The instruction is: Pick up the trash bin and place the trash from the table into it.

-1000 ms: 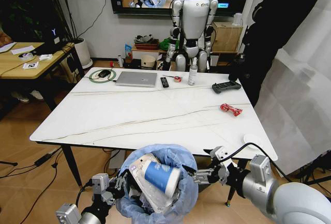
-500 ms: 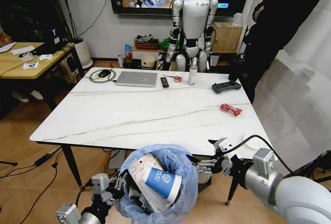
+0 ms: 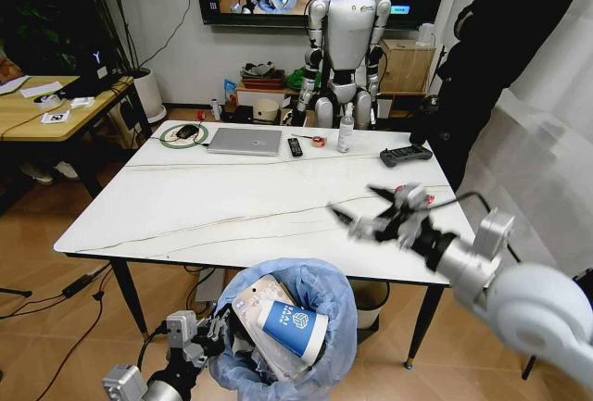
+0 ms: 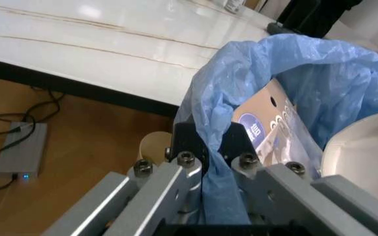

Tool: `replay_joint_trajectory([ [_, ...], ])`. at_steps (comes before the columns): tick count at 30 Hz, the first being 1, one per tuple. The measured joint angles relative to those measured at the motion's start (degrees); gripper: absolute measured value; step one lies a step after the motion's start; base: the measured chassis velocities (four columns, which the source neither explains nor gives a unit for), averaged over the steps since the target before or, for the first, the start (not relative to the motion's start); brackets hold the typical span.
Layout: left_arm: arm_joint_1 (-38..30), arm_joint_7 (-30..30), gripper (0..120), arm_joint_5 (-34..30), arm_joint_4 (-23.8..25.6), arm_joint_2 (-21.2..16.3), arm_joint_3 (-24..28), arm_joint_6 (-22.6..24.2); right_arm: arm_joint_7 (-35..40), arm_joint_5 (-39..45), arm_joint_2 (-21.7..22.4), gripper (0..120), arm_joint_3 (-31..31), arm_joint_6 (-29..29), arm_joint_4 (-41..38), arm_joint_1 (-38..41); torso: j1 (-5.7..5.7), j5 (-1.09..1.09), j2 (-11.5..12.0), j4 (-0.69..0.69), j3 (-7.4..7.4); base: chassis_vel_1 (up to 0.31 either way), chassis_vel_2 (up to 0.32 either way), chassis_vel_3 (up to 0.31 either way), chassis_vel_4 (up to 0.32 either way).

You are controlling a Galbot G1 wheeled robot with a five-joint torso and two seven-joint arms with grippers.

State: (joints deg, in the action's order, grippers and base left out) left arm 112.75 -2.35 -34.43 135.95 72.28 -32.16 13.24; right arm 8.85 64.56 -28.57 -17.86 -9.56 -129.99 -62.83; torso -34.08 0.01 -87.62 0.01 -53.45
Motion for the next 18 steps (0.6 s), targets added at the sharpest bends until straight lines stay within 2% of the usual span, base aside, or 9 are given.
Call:
replay_joint_trajectory([
  [2,0.0,0.0,0,0.0,0.0,-0.2,0.0,0.0,-0.4,-1.2,-1.6,100,-3.7,-0.2,2.3,-1.4,0.0,-0.02,0.0,-0.01,0.0,0.0,0.0,0.0,0.0],
  [5,0.0,0.0,0,0.0,0.0,-0.2,0.0,0.0,-0.5,-2.3,-2.5,100,-5.8,-0.5,3.5,-2.2,0.0,0.0,0.0,-0.01,0.0,0.0,0.0,0.0,0.0],
  [6,0.0,0.0,0,-0.1,-0.1,-0.5,0.0,0.0,-1.2,-3.8,-3.7,100,-8.3,-1.0,5.7,-2.7,0.0,-0.02,0.0,-0.01,0.0,0.0,0.0,0.0,0.0],
  [9,0.0,0.0,0,-0.2,-0.1,-0.7,-0.1,0.0,-3.1,-5.9,-4.9,100,-10.4,-0.7,9.4,-3.3,0.0,0.0,0.0,-0.01,0.0,0.0,0.0,0.0,0.0],
  [10,0.0,0.0,0,-0.2,-0.1,-0.7,-0.1,0.0,-3.1,-5.9,-4.9,100,-10.4,-0.7,9.4,-3.3,0.0,0.0,0.0,-0.01,0.0,0.0,0.0,0.0,0.0],
  [13,0.0,0.0,0,-0.3,0.0,-0.9,-0.2,0.0,-12.2,-9.2,-4.9,100,-9.7,3.5,19.1,-2.9,0.0,0.0,0.0,-0.02,0.0,0.0,0.0,0.0,0.0],
  [15,0.1,0.0,0,-0.3,0.2,-1.0,-0.3,0.1,-14.9,-10.3,-5.3,100,-7.0,5.9,23.9,-0.7,-0.01,0.02,0.0,-0.02,0.0,0.0,0.0,0.0,0.0],
  [18,0.3,0.0,0,-0.3,0.5,-0.9,-0.5,0.1,-16.8,-9.9,-6.1,100,-4.7,5.2,27.1,1.6,-0.01,-0.01,0.0,-0.02,0.0,0.0,0.0,0.0,0.0],
])
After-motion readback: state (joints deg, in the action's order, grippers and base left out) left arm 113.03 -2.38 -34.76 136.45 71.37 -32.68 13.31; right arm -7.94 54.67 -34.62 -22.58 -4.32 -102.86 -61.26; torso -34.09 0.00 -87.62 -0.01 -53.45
